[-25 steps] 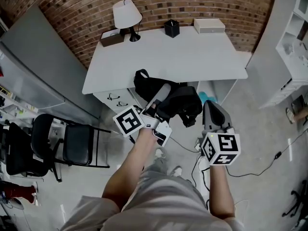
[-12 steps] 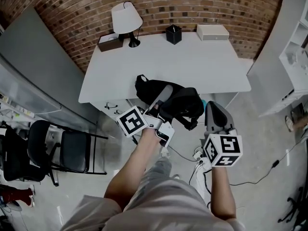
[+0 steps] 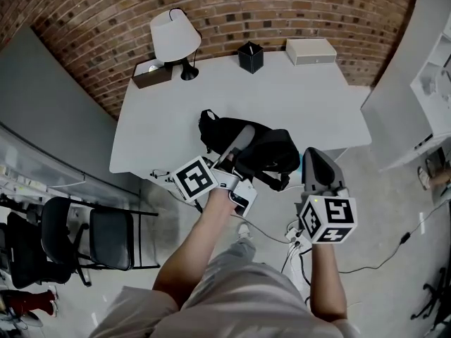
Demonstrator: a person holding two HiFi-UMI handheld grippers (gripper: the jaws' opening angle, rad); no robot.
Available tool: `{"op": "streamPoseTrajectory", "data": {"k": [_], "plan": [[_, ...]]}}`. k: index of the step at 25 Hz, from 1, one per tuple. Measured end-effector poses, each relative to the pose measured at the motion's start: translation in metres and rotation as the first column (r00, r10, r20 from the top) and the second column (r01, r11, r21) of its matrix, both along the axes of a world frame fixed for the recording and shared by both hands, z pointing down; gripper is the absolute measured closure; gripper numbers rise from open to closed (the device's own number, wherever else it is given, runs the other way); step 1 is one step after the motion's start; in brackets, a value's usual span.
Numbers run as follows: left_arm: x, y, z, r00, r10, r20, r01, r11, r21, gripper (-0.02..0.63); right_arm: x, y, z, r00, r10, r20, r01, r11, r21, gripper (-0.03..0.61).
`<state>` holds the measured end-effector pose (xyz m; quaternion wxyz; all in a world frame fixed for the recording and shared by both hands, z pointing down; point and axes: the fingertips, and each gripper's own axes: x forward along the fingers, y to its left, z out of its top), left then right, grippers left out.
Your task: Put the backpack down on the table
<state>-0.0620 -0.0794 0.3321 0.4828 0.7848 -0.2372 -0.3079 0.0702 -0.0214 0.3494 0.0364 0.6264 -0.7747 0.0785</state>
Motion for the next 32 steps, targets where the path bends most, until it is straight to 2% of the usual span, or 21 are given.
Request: {"op": "streamPoseTrajectory", "data": {"k": [15, 25, 28, 32], "plan": [[-0.014, -0.092, -0.005, 0.996, 0.072, -0.046, -0.071, 0.997, 0.009, 0.546, -0.024, -0.083, -0.002, 0.997, 0.054, -0.046, -0.055, 0.998, -0.021, 0.578], [-0.009, -0.124, 0.002, 0.997, 0.072, -0.025, -0.072, 0.997, 0.003, 0.546, -0.019, -0.113, -0.003, 0.997, 0.063, -0.038, -0.063, 0.998, -0.004, 0.578], [-0.007, -0.139, 0.009, 0.998, 0.058, 0.017, -0.058, 0.998, 0.01, 0.546, -0.014, -0.127, 0.0, 0.998, 0.058, -0.032, -0.058, 0.998, 0.001, 0.578], [0.004, -0.156, 0.019, 0.999, 0.04, 0.033, -0.04, 0.999, 0.0, 0.546, -0.002, -0.149, 0.005, 0.999, 0.042, -0.02, -0.042, 0.999, 0.005, 0.578]]}}
